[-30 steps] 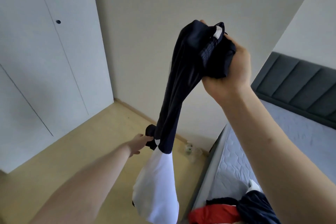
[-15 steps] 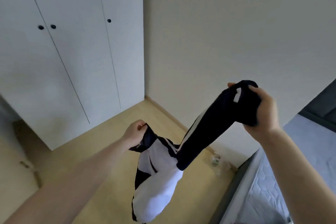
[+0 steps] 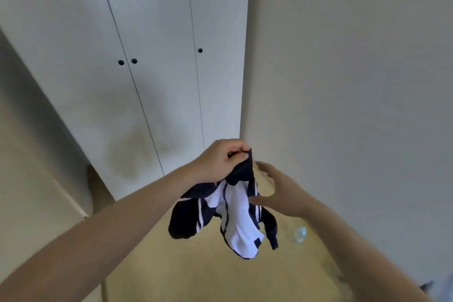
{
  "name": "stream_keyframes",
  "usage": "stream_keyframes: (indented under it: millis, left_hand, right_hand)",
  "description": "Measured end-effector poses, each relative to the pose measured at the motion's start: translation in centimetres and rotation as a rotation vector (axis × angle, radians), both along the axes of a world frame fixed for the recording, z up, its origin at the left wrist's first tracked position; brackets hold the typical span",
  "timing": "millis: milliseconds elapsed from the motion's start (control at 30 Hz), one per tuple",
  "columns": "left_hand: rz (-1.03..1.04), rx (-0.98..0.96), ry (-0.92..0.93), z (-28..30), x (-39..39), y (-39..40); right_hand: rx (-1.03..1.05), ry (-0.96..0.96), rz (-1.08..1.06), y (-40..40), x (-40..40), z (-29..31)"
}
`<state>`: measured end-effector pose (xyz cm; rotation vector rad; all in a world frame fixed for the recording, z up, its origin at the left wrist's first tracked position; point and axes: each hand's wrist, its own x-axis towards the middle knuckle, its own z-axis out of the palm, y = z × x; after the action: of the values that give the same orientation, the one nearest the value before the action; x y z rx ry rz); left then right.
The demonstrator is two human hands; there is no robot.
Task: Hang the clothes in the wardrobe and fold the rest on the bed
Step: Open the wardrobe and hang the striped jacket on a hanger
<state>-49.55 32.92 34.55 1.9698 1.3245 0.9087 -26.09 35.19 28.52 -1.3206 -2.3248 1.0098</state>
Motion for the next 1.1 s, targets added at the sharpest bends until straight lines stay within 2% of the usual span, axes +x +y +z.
stream_keyframes:
  millis: [67, 167, 267, 400, 500, 633, 767, 967, 1100]
  left_hand:
    - [-0.013, -0.004, 0.024, 1.5, -0.3, 2.3]
    - [0.085, 0.0, 0.051, 2.7, -1.9, 5.4]
    - [0.343, 0.009, 0.038, 2.2, -4.9, 7.3]
    - [0.669, -0.015, -0.1, -0.8, -8.5, 6.8]
    - [0.874, 0.038, -0.059, -3.3, -10.5, 5.5]
    - [0.785, -0.184, -0.258, -3.8, -12.4, 6.6]
    - [0.814, -0.168, -0.404, -2.7, -16.6, 10.7]
    - [0.757, -0.204, -0.235, -1.2, -27.1, 16.4]
    - [0.807, -0.198, -0.182, -0.1, -36.4, 20.8]
  right_hand:
    - [0.083, 0.128, 0.05, 3.2, -2.7, 0.5]
    - [0.153, 0.137, 0.036, 7.9, -5.4, 1.6]
    - [0.135, 0.129, 0.051, 11.2, -7.1, 2.6]
    - [0.024, 0.376, 0.068, 14.0, -10.2, 4.1]
    - [-0.085, 0.477, 0.103, 15.9, -12.5, 5.1]
    - [-0.096, 0.493, 0.172, 17.8, -15.4, 6.2]
    - [-0.069, 0.486, 0.22, 20.7, -19.3, 6.6]
    - [0.001, 0.465, 0.161, 26.5, -25.1, 7.0]
    - [0.061, 0.489, 0.084, 30.6, -29.3, 7.5]
